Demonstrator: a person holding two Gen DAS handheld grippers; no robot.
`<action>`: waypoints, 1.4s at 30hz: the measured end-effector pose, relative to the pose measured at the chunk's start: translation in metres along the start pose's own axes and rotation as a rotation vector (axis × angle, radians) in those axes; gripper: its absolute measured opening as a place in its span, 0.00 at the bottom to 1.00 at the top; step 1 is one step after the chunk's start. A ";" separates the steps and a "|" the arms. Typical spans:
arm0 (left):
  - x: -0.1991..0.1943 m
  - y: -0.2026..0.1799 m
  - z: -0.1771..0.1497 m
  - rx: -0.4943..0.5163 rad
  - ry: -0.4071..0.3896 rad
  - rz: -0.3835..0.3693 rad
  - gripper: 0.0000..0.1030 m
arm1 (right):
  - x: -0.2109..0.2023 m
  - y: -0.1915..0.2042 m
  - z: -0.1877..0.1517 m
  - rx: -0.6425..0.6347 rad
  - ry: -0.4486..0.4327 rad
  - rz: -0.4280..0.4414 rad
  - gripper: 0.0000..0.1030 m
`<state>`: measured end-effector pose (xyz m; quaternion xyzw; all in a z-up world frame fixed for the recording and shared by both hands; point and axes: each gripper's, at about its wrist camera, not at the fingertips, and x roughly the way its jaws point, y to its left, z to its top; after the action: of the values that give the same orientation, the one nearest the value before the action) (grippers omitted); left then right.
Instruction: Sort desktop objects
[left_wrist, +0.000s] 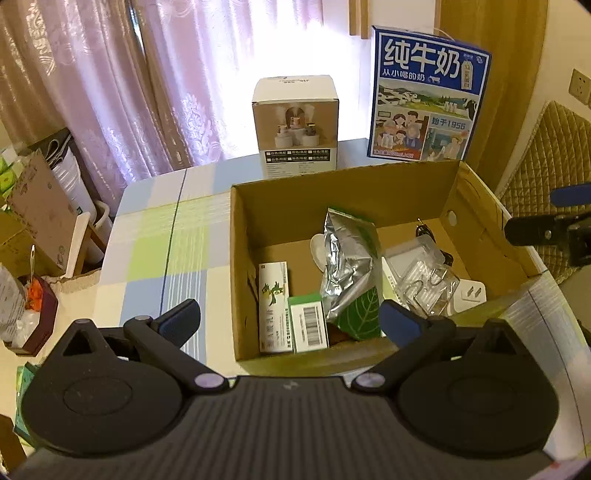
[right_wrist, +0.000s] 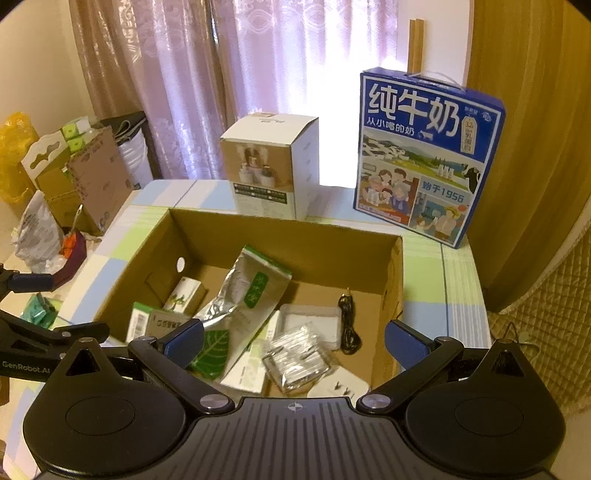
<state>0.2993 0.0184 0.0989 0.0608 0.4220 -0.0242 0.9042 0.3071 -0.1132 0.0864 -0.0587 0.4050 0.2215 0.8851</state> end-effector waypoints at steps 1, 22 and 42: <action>-0.003 0.000 -0.002 -0.001 -0.002 0.004 0.98 | -0.003 0.002 -0.001 0.000 -0.004 0.000 0.98; -0.095 -0.005 -0.036 -0.095 -0.072 0.006 0.98 | -0.087 0.012 -0.046 0.083 -0.047 -0.005 0.98; -0.184 -0.020 -0.094 -0.139 -0.142 0.008 0.99 | -0.178 0.037 -0.098 0.095 -0.123 -0.038 0.98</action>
<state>0.1081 0.0093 0.1779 -0.0021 0.3574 0.0045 0.9339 0.1211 -0.1695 0.1564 -0.0104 0.3586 0.1885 0.9142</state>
